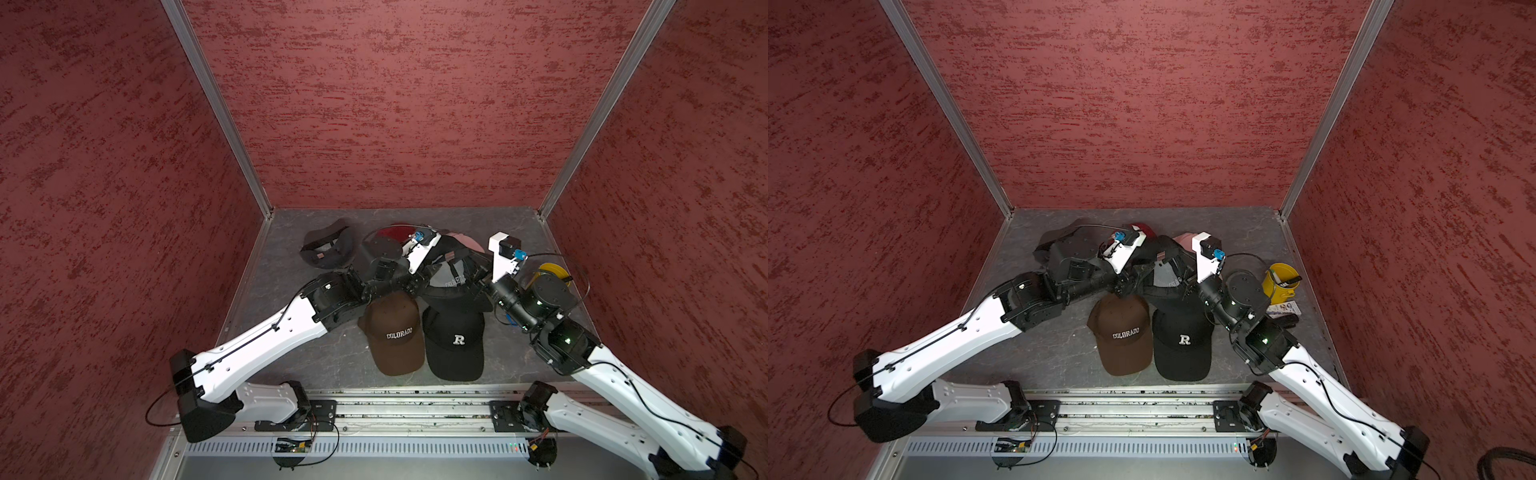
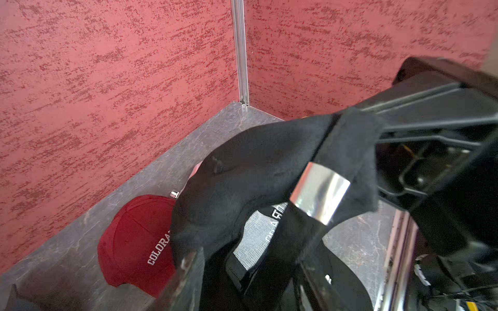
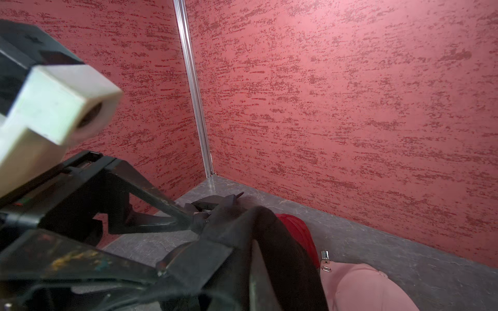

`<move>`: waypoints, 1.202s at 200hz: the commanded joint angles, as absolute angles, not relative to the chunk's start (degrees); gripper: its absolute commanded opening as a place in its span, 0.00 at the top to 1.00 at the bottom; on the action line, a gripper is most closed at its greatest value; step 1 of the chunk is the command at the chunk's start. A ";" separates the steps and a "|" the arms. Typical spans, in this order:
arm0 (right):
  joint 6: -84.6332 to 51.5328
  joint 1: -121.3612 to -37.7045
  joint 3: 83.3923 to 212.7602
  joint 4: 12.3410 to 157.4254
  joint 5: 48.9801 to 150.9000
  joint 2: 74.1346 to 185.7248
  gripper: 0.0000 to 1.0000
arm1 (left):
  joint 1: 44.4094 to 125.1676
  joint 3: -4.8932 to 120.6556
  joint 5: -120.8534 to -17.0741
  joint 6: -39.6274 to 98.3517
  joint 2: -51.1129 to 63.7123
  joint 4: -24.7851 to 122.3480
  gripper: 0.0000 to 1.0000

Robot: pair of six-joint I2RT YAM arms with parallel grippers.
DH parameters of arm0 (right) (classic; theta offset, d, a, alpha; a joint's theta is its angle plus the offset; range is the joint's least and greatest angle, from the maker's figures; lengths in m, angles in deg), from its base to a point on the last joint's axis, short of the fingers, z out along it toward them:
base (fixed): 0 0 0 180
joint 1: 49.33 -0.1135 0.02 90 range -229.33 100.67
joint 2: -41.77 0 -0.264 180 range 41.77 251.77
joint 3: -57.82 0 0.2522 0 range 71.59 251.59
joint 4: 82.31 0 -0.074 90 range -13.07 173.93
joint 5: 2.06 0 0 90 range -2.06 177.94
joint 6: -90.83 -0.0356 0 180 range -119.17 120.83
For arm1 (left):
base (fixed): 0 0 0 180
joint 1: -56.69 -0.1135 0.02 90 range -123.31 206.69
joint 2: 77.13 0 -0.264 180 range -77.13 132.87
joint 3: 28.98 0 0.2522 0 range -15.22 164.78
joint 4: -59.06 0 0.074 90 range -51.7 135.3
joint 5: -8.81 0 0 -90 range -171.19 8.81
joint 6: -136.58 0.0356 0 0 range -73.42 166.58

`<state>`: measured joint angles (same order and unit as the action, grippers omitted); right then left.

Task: Open the adjustable buckle of the baseball cap
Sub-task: Open the adjustable buckle on the baseball cap.

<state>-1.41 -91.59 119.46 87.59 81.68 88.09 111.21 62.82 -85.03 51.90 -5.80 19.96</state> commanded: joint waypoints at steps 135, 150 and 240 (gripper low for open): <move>-1.54 -91.41 118.85 87.82 82.89 87.72 1.00 | 110.39 84.73 -64.93 52.64 8.25 11.94 0.60; -1.22 -91.41 119.09 87.49 82.84 87.86 1.00 | 110.30 85.77 -64.43 52.73 9.63 11.47 0.60; 0.04 -91.39 119.95 86.73 82.05 88.69 1.00 | 109.36 86.05 -63.17 53.29 10.37 12.05 0.96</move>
